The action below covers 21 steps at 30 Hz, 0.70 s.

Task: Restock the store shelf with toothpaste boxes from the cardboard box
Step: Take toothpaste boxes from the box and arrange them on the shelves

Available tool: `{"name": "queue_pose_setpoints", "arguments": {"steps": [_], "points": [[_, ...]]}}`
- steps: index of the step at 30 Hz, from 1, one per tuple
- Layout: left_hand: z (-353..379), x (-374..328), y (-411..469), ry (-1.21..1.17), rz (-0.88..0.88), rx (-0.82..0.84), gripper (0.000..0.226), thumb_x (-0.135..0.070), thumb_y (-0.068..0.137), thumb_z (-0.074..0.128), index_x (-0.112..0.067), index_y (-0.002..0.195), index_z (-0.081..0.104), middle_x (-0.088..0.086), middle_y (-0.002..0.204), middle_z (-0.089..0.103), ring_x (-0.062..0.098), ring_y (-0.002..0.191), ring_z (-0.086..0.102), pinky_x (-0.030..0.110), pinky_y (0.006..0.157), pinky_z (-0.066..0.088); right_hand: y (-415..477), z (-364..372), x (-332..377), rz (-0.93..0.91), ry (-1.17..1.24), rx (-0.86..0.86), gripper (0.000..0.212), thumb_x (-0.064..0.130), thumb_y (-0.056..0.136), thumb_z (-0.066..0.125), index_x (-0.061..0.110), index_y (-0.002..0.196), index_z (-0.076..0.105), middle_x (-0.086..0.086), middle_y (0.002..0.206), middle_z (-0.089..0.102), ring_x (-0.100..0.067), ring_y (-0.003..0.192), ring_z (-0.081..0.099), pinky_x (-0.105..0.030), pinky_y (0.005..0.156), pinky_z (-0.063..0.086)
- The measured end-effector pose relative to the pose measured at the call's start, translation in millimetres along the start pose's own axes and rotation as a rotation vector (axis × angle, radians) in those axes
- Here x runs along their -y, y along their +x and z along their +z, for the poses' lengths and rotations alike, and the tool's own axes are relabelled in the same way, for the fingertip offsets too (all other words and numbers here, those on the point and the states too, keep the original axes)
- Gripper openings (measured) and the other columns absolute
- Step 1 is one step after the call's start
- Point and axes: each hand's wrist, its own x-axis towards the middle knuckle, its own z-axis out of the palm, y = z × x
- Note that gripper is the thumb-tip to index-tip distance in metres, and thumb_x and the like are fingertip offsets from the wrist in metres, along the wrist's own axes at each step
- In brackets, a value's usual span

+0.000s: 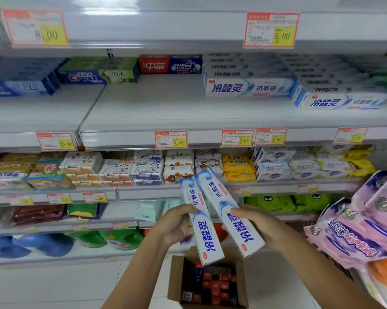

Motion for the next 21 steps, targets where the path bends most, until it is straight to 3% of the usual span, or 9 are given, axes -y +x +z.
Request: {"name": "queue_pose_setpoints", "arguments": {"steps": [2,5,9,13,16,19,21], "points": [[5.0,-2.0,1.7,0.027,-0.013,-0.006,0.044,-0.007,0.069,0.062,-0.003,0.112,0.058,0.021,0.115,0.057,0.032,0.088,0.052,0.04,0.074,0.055,-1.7,7.8,-7.3,-0.03,0.103,0.009,0.051,0.016,0.067,0.075,0.003,0.114,0.061,-0.018,0.101,0.071,-0.029,0.085,0.071,-0.037,0.068,0.056],[18.1,-4.1,1.3,0.11,0.003,-0.014,0.044,-0.01,0.079,0.058,-0.002,0.122,0.057,0.025,0.123,0.06,0.042,0.106,0.056,0.056,0.093,0.045,-2.8,15.4,-18.3,-0.08,0.212,-0.016,0.05,0.009,0.075,0.072,0.002,0.123,0.058,-0.021,0.113,0.067,-0.033,0.098,0.068,-0.042,0.077,0.056],[43.3,0.7,0.8,0.216,0.094,-0.032,0.023,-0.022,0.096,0.05,-0.011,0.109,0.066,0.015,0.101,0.072,0.029,0.085,0.069,0.05,0.09,0.049,-10.1,18.3,-29.2,-0.177,0.233,-0.079,0.044,0.01,0.081,0.063,0.005,0.125,0.058,-0.019,0.116,0.067,-0.035,0.105,0.065,-0.042,0.083,0.055],[82.9,4.0,1.9,0.381,0.13,-0.046,0.044,-0.055,0.094,0.041,-0.022,0.105,0.068,0.011,0.105,0.072,0.03,0.097,0.068,0.051,0.094,0.05,-21.0,21.2,-41.0,-0.295,0.229,-0.225,0.053,0.023,0.079,0.062,0.011,0.13,0.055,-0.012,0.117,0.068,-0.031,0.107,0.065,-0.049,0.097,0.048],[116.6,-1.1,-1.1,0.536,0.196,0.006,0.052,-0.061,0.084,0.055,-0.022,0.119,0.056,0.004,0.102,0.071,0.017,0.082,0.072,0.034,0.074,0.058,-31.0,21.5,-36.2,-0.403,0.238,-0.31,0.057,0.039,0.074,0.067,0.022,0.127,0.055,-0.003,0.111,0.071,-0.021,0.1,0.068,-0.038,0.086,0.055],[151.7,-8.7,-4.0,0.636,0.318,0.099,0.038,-0.037,0.086,0.067,-0.022,0.116,0.049,0.006,0.1,0.069,0.014,0.07,0.068,0.025,0.057,0.054,-45.3,14.7,-26.0,-0.499,0.311,-0.37,0.032,0.026,0.091,0.05,0.029,0.122,0.054,-0.001,0.103,0.073,-0.017,0.092,0.07,-0.034,0.076,0.055],[174.6,-13.9,-6.5,0.779,0.402,0.122,0.056,-0.046,0.077,0.071,-0.024,0.121,0.043,0.007,0.105,0.065,0.017,0.074,0.067,0.028,0.057,0.056,-55.6,6.1,-20.9,-0.544,0.258,-0.434,0.028,0.021,0.097,0.043,0.03,0.121,0.055,0.0,0.099,0.074,-0.015,0.087,0.071,-0.032,0.072,0.055]]}}
